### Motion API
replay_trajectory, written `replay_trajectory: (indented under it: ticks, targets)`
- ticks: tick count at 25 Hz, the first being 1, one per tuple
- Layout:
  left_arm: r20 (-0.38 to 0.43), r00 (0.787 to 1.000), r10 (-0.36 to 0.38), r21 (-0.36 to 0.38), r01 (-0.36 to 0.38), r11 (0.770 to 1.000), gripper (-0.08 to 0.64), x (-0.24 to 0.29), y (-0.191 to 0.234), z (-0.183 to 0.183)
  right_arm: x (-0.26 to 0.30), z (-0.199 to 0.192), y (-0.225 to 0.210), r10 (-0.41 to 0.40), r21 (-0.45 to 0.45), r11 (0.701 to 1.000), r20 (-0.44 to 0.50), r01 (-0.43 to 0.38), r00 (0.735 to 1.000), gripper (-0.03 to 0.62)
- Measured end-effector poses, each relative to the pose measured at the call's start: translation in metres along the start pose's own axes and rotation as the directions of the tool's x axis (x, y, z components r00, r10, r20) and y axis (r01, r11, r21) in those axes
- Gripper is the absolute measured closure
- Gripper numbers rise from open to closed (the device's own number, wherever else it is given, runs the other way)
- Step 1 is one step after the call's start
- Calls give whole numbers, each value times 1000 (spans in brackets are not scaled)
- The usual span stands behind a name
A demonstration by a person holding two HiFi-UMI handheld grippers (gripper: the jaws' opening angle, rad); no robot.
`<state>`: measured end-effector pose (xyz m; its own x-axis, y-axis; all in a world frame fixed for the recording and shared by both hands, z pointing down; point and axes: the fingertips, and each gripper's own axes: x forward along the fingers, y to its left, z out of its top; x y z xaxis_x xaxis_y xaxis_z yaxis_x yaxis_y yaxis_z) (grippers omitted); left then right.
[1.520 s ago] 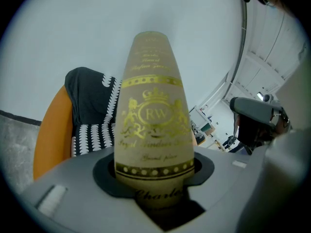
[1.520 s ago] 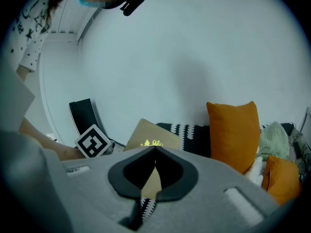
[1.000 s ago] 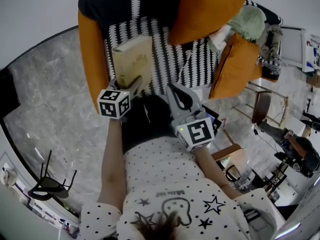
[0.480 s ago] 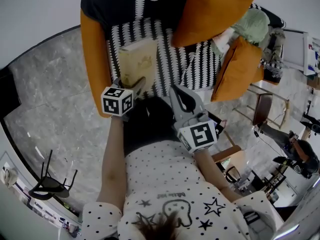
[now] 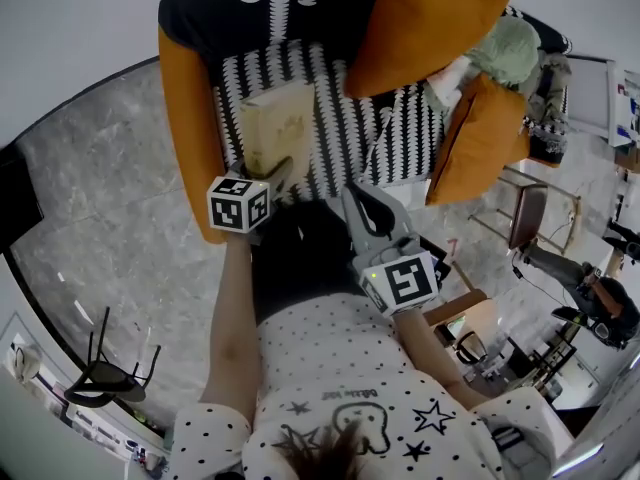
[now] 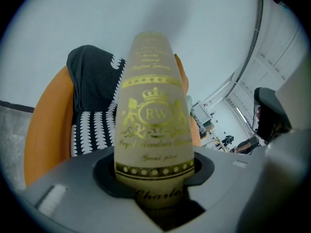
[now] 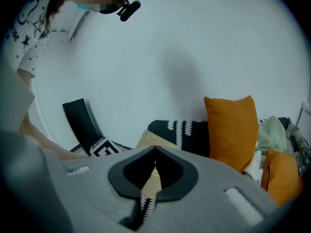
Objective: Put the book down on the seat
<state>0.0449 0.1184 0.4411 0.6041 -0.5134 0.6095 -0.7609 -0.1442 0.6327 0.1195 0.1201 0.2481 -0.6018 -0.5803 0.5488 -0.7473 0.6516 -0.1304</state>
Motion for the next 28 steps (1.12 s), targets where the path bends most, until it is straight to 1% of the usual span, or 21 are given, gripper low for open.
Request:
replay_trajectory:
  ticks: [9,18,21,28]
  targets:
    - [-13,1000,-24,-32,24,999,336,10,10,-8,6,-6,1,-27,15,1000,-21,27,999,591]
    - [9,1000,11,-73,-10,997,336,24,27,-7,14,-13,-3,-33,37,999,-46,34,998,591]
    - [5,1000,20,-86,-20,996,336,28,34,-11,16,-18,-2,-30,44,999,-54,32,998,591]
    - [-23,1000,13,-102,-16,995,334,31,44,-20,18,-17,-1,-40,57,997,-59,43,997,591]
